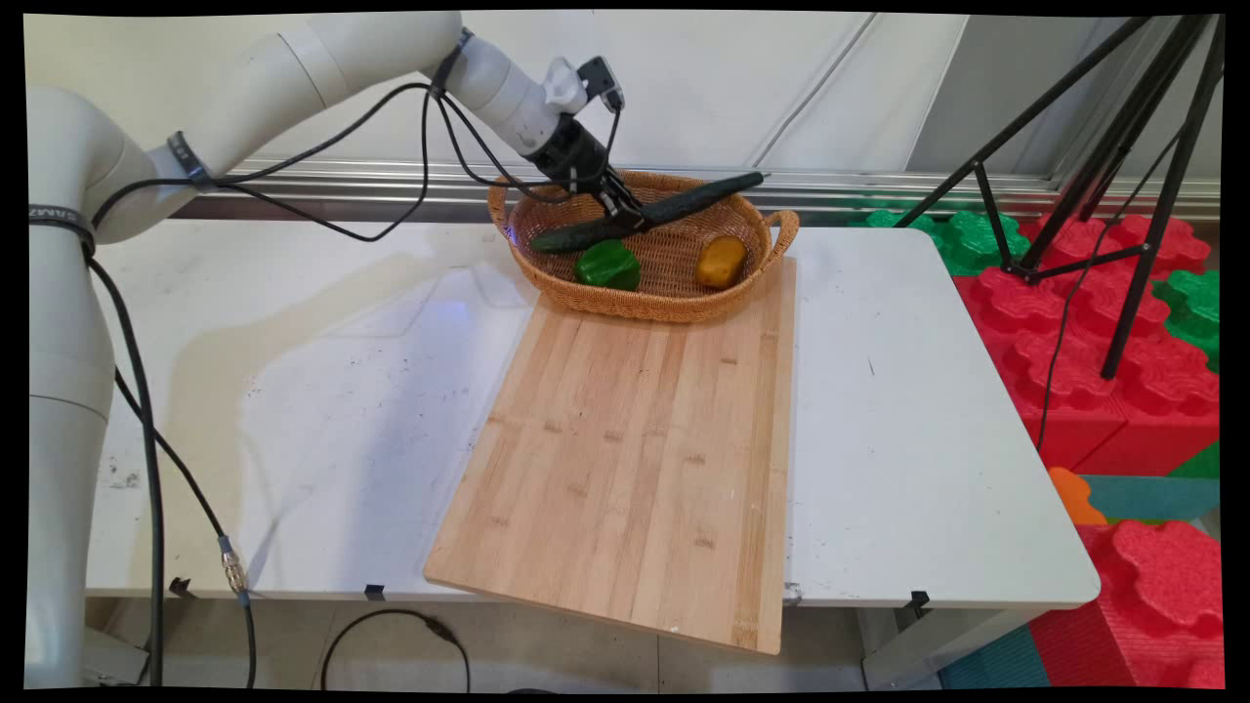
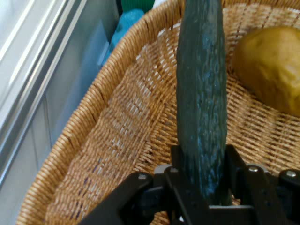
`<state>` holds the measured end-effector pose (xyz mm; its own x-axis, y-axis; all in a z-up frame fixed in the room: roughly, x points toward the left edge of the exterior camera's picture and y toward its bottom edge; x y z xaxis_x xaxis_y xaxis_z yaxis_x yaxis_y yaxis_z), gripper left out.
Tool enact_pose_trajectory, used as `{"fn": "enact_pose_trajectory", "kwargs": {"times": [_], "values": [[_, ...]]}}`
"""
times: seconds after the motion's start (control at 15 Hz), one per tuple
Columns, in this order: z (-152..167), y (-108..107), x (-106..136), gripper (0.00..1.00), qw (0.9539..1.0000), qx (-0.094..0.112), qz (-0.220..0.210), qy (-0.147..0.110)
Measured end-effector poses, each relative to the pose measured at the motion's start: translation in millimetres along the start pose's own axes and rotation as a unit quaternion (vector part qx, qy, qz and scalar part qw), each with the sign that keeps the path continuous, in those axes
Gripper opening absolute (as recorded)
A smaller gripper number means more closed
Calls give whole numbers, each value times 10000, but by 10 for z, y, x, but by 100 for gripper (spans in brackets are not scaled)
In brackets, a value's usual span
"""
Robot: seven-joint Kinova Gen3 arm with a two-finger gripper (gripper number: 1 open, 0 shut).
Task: Place the picked object on the cutting board
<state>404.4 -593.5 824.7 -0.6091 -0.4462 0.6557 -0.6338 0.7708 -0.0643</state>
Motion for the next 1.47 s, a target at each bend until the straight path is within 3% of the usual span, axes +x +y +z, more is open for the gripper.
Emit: {"fn": "enact_pose_trajectory", "kwargs": {"times": [0.93,1.47], "values": [[-912,-10,79,0,9986,-146,20,514],[-1588,177,-21,0,9966,-492,-122,646]]}}
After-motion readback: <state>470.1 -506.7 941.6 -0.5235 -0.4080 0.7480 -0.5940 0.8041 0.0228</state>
